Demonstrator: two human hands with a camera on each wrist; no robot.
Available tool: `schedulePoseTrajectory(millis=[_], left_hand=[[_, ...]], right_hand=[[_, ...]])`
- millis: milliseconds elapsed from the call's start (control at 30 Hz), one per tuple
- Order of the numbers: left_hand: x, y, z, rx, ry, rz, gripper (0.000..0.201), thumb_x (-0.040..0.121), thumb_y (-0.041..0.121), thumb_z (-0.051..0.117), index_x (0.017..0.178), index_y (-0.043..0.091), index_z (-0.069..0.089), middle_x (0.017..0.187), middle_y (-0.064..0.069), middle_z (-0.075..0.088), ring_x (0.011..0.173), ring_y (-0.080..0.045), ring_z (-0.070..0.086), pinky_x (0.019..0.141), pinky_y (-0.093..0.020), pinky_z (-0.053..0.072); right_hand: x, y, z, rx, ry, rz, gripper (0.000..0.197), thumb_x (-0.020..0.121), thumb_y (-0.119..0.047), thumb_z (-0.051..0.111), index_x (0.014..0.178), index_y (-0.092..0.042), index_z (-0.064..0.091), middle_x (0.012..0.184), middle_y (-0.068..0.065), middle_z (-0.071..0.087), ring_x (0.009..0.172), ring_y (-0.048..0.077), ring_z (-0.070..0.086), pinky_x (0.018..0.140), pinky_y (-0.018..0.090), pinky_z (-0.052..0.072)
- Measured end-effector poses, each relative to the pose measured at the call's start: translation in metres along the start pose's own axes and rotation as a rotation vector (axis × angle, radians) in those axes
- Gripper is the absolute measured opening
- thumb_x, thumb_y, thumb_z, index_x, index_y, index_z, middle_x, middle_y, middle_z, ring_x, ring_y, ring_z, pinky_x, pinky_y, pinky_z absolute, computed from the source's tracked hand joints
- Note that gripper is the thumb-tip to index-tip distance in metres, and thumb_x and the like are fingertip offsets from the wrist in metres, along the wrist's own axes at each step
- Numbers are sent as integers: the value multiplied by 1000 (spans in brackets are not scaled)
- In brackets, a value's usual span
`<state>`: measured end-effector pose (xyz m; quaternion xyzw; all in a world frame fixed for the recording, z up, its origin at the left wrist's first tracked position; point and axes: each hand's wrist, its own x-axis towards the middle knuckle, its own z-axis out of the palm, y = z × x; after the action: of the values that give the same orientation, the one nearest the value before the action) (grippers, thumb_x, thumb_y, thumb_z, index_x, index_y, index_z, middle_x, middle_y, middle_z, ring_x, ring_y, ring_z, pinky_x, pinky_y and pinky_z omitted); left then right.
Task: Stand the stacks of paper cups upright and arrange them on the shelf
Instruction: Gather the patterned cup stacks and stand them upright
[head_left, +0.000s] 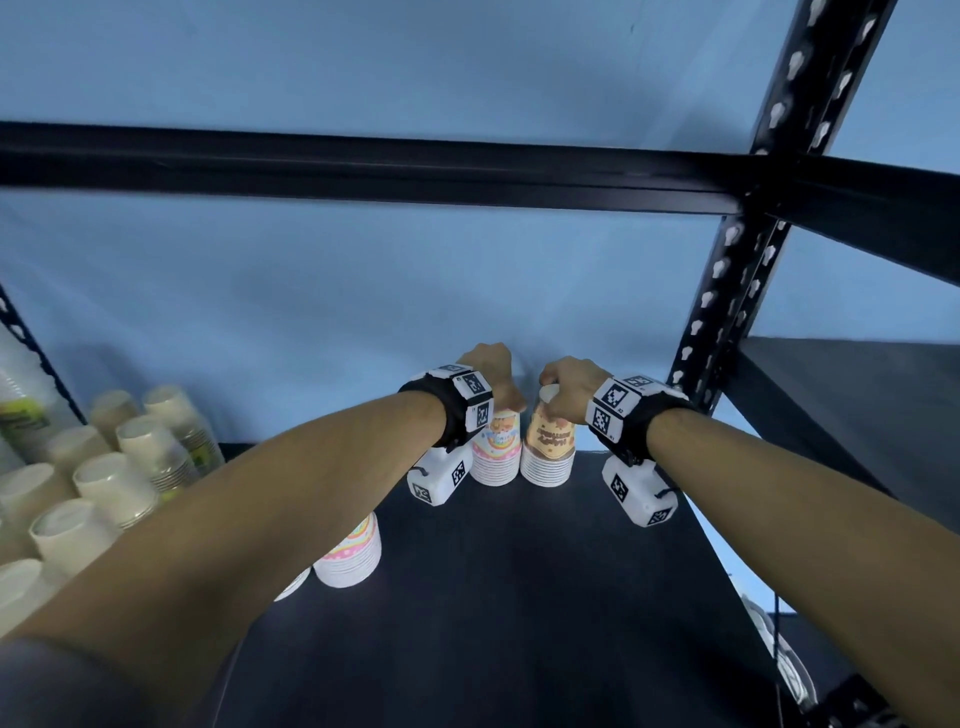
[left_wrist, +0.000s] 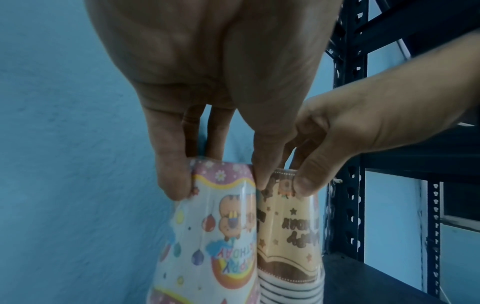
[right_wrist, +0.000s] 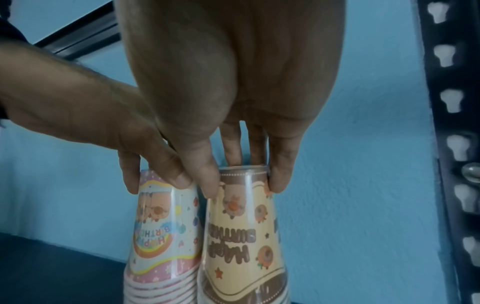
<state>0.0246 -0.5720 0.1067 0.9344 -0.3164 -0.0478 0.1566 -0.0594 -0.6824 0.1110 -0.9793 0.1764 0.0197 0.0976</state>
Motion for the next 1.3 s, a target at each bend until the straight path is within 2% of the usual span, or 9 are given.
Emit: schedulePoseTrajectory(millis=[200, 333, 433, 533, 733, 933, 1100, 1233, 1300], left_hand=[[-2, 1, -2, -8, -14, -7, 43, 69, 39, 83, 70, 11, 51, 65, -2, 53, 63, -22, 59, 49, -24, 41], [-10, -4, -13, 10, -15, 12, 43, 70, 46, 78, 65, 13, 51, 68, -3, 59, 54, -16, 53, 47, -22, 39], [-21, -9, -31, 67, -28, 29, 45, 76, 44, 75, 99, 6, 68, 94, -8, 70, 74, -24, 63, 62, -27, 50], [-40, -17, -62, 114, -72, 44, 49, 82, 41, 72, 117, 7, 66, 107, -9, 68, 77, -24, 60, 61, -24, 48], [-89, -57, -117, 136, -150, -77, 48, 84, 41, 71, 125, 17, 62, 77, 3, 58, 75, -23, 63, 85, -39, 58], [-137, -115, -133, 185, -208, -207, 49, 81, 34, 76, 126, 20, 61, 76, 2, 58, 61, -15, 59, 79, -35, 59], [-173, -146, -124, 232, -267, -279, 54, 79, 32, 78, 129, 23, 60, 109, -2, 64, 84, -18, 65, 74, -30, 56], [-194, -155, -114, 237, -271, -286, 52, 80, 29, 76, 128, 21, 59, 103, 3, 60, 67, -10, 56, 65, -25, 49], [-198, -158, -107, 210, -274, -290, 54, 80, 26, 76, 130, 19, 58, 113, 0, 62, 74, -14, 60, 68, -28, 54]], right_hand=[[1, -2, -1, 15, -12, 9, 49, 77, -13, 70, 123, -2, 59, 125, 15, 62, 109, 32, 63, 91, 43, 54], [-2, -6, -8, -21, 13, 3, 50, 79, -19, 69, 126, -5, 57, 127, 11, 60, 111, 30, 61, 90, 40, 54], [-6, -17, -18, -24, 84, -1, 49, 81, -18, 65, 127, -9, 55, 128, 10, 58, 111, 30, 61, 88, 38, 53], [-10, -38, -28, -31, 122, -33, 49, 84, -24, 66, 129, -11, 53, 130, 10, 55, 114, 29, 58, 90, 38, 52], [-24, -102, -31, 64, 80, -207, 54, 82, -30, 69, 133, -20, 53, 131, 3, 56, 113, 24, 58, 78, 28, 43], [-48, -172, -14, 88, -49, -381, 55, 78, -41, 74, 128, -24, 58, 123, 1, 61, 108, 21, 60, 86, 30, 48], [-67, -205, 3, 54, -212, -499, 59, 80, -27, 75, 135, -24, 54, 131, 1, 58, 116, 21, 57, 92, 28, 45], [-79, -214, 13, -35, -272, -542, 63, 81, -20, 73, 140, -23, 51, 138, 1, 52, 121, 21, 54, 86, 25, 40], [-81, -215, 19, -76, -268, -551, 63, 81, -17, 73, 140, -22, 50, 139, 2, 52, 123, 21, 53, 87, 25, 40]])
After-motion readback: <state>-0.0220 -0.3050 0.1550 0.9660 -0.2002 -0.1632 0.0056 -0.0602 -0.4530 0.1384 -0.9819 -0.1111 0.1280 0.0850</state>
